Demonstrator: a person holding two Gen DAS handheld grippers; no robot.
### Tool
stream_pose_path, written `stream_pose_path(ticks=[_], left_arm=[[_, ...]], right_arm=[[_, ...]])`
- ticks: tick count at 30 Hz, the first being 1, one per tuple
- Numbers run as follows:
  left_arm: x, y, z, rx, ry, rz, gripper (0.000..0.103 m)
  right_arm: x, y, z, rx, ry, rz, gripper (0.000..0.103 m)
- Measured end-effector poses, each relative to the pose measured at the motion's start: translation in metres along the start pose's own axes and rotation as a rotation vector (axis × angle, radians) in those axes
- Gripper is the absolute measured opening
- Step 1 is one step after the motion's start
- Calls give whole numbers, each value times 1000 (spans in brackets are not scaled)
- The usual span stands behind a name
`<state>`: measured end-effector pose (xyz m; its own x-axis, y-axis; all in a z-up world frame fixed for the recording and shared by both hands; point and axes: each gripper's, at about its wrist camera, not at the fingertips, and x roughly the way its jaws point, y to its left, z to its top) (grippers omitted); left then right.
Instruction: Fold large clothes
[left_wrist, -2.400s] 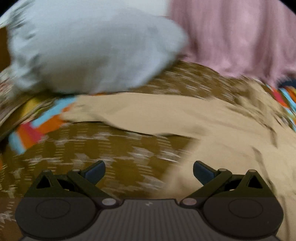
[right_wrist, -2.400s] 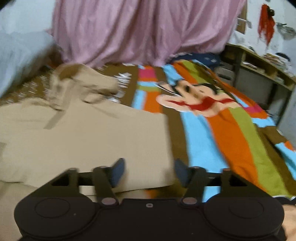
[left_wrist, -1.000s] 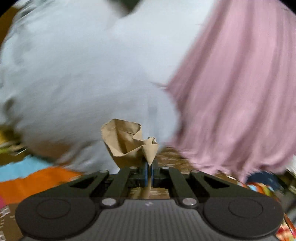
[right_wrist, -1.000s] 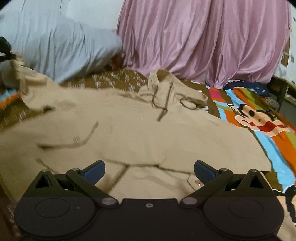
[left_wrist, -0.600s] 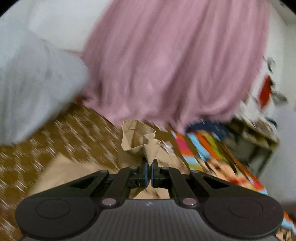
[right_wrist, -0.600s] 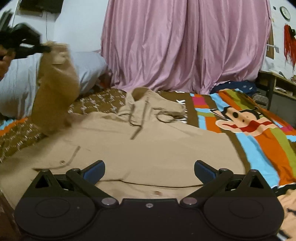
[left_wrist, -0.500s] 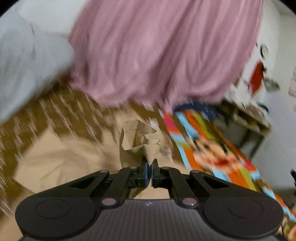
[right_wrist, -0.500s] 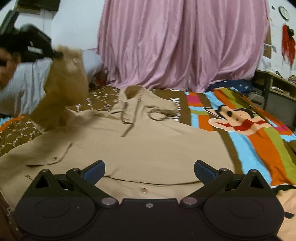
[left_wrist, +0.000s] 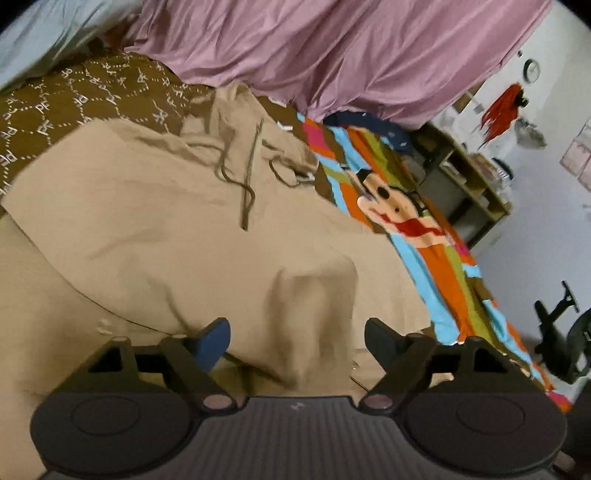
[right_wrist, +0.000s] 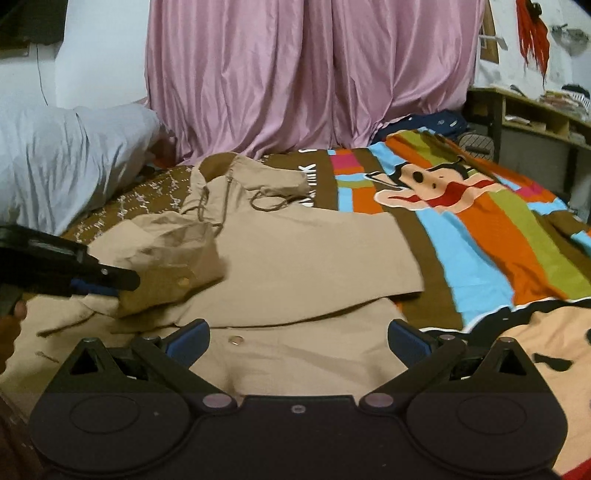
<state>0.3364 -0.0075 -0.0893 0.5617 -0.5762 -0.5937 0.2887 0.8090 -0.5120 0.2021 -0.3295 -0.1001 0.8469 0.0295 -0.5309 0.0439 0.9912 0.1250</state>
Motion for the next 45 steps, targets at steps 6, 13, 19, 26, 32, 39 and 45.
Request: stream_pose_path(ticks=[6, 13, 19, 26, 32, 39, 45], left_arm=[[-21, 67, 29, -19, -115, 329, 84], [3, 159, 83, -131, -213, 644, 82], [31, 210, 94, -248, -154, 690, 81], [-11, 192, 85, -250, -152, 673, 86], [-83, 133, 45, -155, -166, 585, 100], [-153, 67, -21, 16, -109, 486, 102], [-178, 37, -74, 91, -51, 468, 102]], right_arm=[[40, 24, 21, 33, 40, 121, 102], [115, 52, 26, -44, 91, 75, 100], [152, 57, 10, -162, 140, -81, 102], [147, 45, 9, -145, 153, -90, 102], [75, 30, 21, -211, 122, 4, 102], [-25, 14, 12, -347, 126, 94, 102], [-76, 14, -20, -465, 205, 134, 102]])
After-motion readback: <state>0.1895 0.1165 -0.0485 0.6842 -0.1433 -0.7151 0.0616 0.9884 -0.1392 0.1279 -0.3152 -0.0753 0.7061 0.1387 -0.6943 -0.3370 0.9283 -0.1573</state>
